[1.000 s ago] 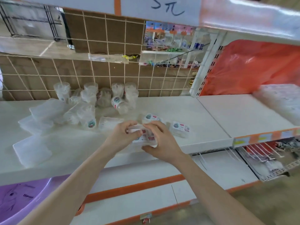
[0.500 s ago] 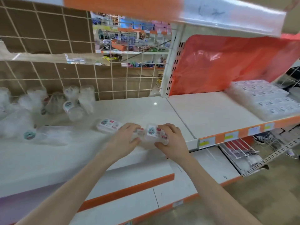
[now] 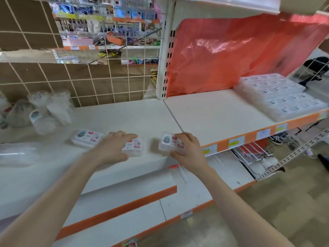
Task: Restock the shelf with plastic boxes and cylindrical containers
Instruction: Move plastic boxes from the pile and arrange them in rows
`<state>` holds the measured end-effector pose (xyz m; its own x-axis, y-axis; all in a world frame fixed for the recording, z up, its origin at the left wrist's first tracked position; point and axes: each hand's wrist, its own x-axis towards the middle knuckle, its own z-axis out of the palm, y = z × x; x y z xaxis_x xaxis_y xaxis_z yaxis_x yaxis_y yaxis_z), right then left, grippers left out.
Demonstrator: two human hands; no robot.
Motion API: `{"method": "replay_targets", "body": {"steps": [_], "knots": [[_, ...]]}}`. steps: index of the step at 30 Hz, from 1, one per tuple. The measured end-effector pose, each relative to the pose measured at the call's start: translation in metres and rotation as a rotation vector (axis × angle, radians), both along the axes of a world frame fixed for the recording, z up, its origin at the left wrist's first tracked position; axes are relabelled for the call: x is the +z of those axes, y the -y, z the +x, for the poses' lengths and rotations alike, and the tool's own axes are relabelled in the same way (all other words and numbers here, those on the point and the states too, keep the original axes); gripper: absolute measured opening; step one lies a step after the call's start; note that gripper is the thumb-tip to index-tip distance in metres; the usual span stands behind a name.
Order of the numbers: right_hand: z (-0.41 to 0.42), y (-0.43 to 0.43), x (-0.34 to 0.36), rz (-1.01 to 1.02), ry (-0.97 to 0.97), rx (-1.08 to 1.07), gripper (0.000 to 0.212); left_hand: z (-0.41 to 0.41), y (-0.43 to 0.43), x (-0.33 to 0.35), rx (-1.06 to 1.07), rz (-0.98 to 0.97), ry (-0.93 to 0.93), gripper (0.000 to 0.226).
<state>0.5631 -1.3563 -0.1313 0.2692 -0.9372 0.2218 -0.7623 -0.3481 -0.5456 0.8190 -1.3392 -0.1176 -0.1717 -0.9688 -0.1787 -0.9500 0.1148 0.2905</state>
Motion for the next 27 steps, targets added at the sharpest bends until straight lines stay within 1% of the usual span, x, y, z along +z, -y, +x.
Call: {"method": "replay_targets", "body": {"steps": [7,11,14,17,20,22,27], "knots": [[-0.016,-0.01,0.005,-0.024,0.034,-0.109,0.057,-0.042,0.025,-0.002,-0.005,-0.093,-0.131,0.069],[-0.037,-0.019,0.014,-0.033,0.053,-0.213,0.051,-0.077,0.032,-0.004,-0.052,-0.197,-0.287,0.06],[-0.056,-0.029,0.017,-0.017,0.078,-0.297,0.048,-0.101,0.034,-0.002,-0.099,-0.234,-0.381,0.054],[-0.075,-0.042,0.014,0.001,0.091,-0.373,0.046,-0.127,0.034,0.001,-0.152,-0.202,-0.408,0.054],[-0.094,-0.05,0.007,0.023,0.114,-0.461,0.045,-0.15,0.029,0.002,-0.205,-0.183,-0.415,0.066],[-0.107,-0.053,0.003,0.03,0.129,-0.508,0.045,-0.164,0.027,0.005,-0.234,-0.193,-0.426,0.069],[-0.162,-0.058,-0.008,0.04,0.17,-0.6,0.045,-0.22,0.033,0.004,-0.311,-0.208,-0.395,0.059]]}}
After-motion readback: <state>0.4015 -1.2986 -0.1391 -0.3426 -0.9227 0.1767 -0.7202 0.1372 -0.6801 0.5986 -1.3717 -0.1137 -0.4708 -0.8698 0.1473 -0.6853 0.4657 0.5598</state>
